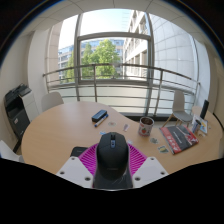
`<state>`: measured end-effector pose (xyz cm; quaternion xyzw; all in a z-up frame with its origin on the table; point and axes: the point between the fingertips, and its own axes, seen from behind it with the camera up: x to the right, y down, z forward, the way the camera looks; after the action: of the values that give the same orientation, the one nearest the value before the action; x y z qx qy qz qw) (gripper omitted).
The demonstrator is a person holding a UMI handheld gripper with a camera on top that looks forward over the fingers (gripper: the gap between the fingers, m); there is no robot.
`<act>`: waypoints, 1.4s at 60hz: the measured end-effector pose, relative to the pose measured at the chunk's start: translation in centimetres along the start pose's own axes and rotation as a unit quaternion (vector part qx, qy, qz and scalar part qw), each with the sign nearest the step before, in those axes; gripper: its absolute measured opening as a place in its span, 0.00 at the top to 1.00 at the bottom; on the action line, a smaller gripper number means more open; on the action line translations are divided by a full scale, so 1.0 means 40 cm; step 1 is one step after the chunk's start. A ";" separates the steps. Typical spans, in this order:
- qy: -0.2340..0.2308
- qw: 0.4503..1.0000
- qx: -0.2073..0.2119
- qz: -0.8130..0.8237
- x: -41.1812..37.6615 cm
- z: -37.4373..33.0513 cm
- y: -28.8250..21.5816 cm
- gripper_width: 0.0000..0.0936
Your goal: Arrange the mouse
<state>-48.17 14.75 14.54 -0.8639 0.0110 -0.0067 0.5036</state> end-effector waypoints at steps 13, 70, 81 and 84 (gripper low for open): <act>-0.021 0.994 -0.104 -0.009 -0.104 0.189 0.245 0.55; 0.024 0.999 -0.037 -0.017 -0.153 -0.476 0.124 0.10; 0.017 0.999 -0.037 -0.025 -0.186 -0.580 0.158 0.10; 0.013 0.999 -0.037 -0.026 -0.193 -0.595 0.162 0.10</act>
<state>-56.51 -8.95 20.64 -0.8819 -0.0043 -0.0305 0.4704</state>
